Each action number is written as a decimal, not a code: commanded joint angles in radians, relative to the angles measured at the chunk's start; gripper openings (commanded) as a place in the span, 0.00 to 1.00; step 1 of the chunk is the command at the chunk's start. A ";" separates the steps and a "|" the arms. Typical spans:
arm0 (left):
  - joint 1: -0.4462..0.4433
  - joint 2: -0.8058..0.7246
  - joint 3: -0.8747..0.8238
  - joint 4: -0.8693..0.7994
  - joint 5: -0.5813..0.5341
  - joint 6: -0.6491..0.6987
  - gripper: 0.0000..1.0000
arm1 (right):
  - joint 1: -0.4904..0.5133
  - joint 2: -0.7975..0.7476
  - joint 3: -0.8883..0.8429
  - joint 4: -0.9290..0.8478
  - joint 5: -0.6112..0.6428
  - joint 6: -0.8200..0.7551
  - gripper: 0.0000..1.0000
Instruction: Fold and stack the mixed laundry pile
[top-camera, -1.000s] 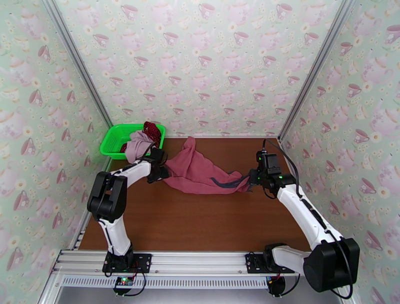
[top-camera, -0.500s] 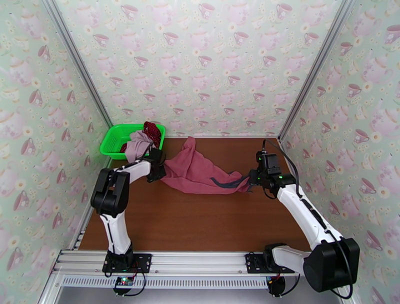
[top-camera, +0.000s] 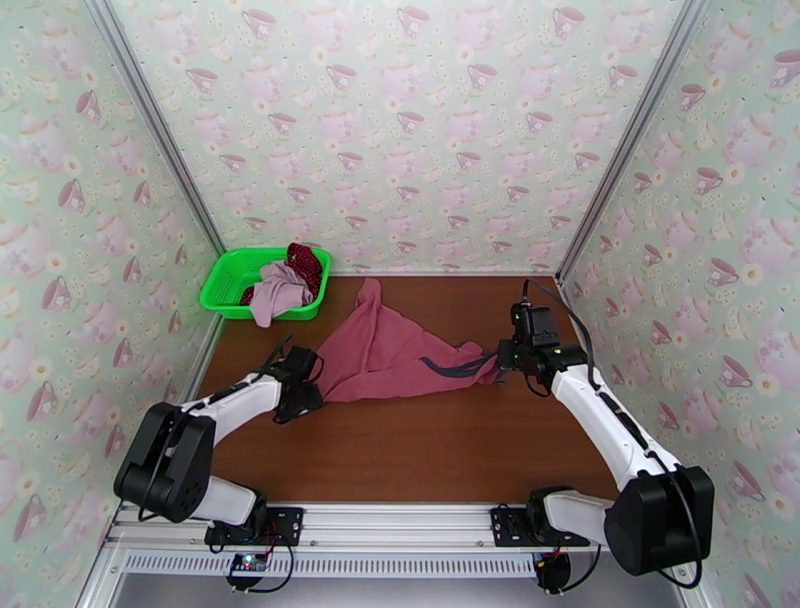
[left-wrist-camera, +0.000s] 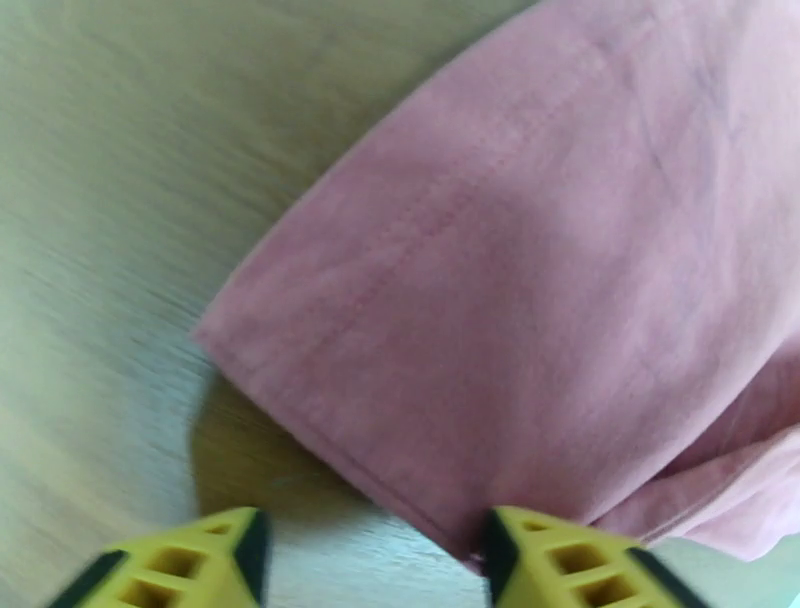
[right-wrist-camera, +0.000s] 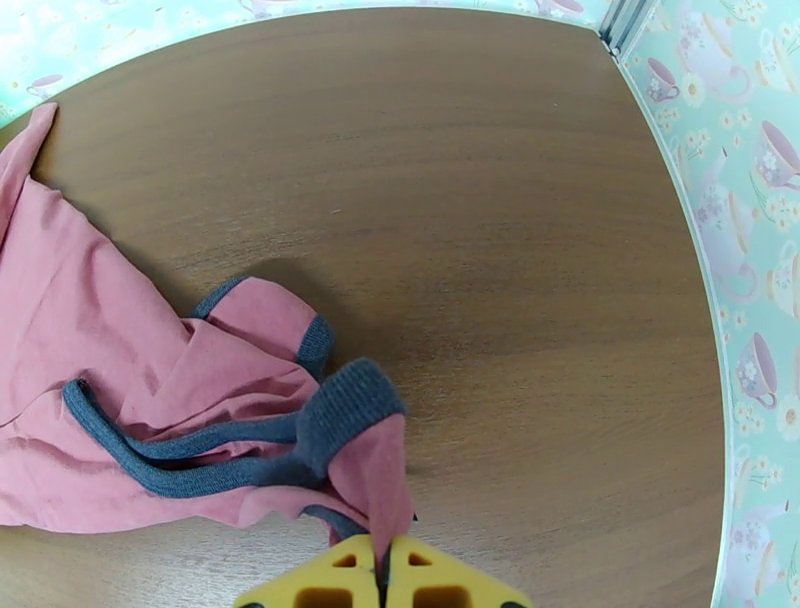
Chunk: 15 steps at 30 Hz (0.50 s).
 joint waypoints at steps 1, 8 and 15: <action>0.029 -0.040 0.049 -0.060 -0.057 0.005 0.70 | -0.003 -0.012 0.009 0.013 -0.012 0.016 0.00; 0.102 -0.012 0.027 0.013 -0.010 0.039 0.67 | -0.003 -0.008 0.009 0.013 -0.021 0.013 0.00; 0.105 0.107 0.064 0.119 0.019 0.075 0.67 | -0.003 -0.006 0.003 0.015 -0.025 0.015 0.00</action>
